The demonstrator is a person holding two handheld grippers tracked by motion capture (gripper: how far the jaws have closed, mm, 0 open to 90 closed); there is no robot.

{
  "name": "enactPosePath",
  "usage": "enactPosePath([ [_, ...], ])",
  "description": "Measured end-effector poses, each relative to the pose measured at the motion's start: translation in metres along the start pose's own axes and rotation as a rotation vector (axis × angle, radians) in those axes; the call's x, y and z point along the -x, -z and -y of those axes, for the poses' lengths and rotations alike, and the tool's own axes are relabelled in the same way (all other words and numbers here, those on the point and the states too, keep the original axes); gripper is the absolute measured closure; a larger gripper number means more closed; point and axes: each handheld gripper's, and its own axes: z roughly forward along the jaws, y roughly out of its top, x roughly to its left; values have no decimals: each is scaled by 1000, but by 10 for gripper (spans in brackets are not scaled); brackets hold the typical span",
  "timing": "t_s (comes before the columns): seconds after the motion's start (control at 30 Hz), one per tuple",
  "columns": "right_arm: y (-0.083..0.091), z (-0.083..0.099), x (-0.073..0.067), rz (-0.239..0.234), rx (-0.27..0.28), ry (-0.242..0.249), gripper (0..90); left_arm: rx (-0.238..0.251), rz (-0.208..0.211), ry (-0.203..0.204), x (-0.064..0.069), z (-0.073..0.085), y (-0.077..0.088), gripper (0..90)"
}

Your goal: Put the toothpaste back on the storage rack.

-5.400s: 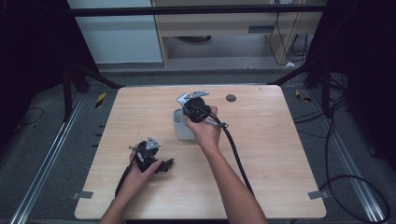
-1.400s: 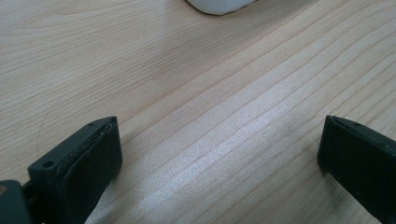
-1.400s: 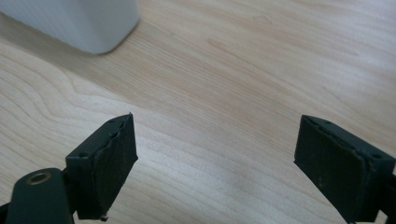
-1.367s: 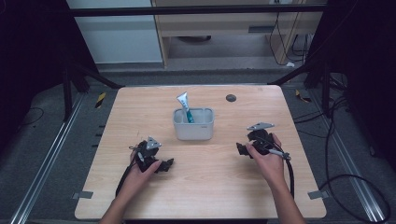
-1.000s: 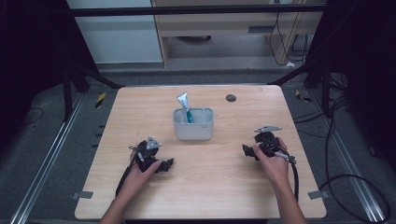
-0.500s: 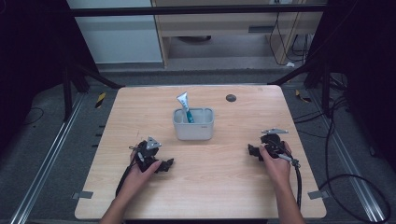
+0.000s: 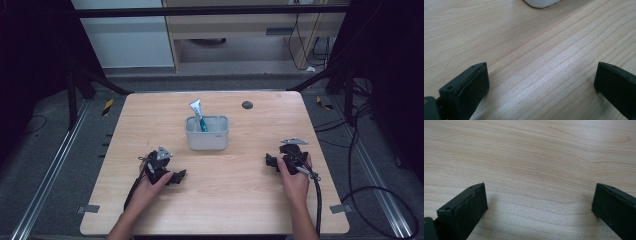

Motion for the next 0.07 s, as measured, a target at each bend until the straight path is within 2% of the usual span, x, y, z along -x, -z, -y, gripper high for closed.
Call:
enactPosePath([
  [0.07, 0, 0, 0, 2, 1, -2, 2, 0, 0, 0, 0, 0, 0, 0],
])
